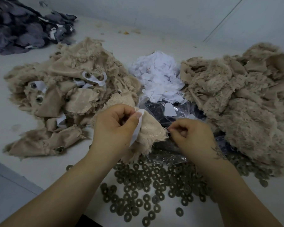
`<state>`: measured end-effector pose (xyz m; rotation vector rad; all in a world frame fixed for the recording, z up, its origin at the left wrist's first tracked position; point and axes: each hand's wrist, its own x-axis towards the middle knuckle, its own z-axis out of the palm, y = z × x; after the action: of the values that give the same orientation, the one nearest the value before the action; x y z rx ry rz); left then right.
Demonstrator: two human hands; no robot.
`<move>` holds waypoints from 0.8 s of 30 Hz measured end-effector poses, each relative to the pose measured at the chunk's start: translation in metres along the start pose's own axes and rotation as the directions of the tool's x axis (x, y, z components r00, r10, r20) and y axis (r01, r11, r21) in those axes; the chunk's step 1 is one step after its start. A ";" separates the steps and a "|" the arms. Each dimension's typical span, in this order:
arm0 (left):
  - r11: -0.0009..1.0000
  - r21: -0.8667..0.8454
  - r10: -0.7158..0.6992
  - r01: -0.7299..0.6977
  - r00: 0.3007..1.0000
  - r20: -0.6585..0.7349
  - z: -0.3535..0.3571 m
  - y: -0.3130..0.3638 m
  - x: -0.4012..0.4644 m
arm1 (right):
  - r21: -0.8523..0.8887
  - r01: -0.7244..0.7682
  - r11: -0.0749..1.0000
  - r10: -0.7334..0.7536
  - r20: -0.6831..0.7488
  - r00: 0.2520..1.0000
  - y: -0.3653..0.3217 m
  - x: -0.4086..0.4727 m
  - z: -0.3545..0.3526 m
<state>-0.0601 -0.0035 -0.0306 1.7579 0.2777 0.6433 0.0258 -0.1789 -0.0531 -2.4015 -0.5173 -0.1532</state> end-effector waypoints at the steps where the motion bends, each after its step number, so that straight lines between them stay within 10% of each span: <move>1: 1.000 0.001 0.000 0.000 1.000 0.003 0.000 0.000 0.000 | -0.018 0.004 1.000 -0.003 0.020 1.000 0.001 0.000 0.001; 24: 0.999 -0.032 -0.030 0.031 0.999 0.033 0.000 0.002 0.000 | 0.013 -0.040 0.999 0.039 0.061 0.997 -0.006 -0.001 -0.023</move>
<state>-0.0605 -0.0042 -0.0283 1.7280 0.2702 0.5940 0.0236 -0.1899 -0.0321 -2.4069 -0.4967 -0.0590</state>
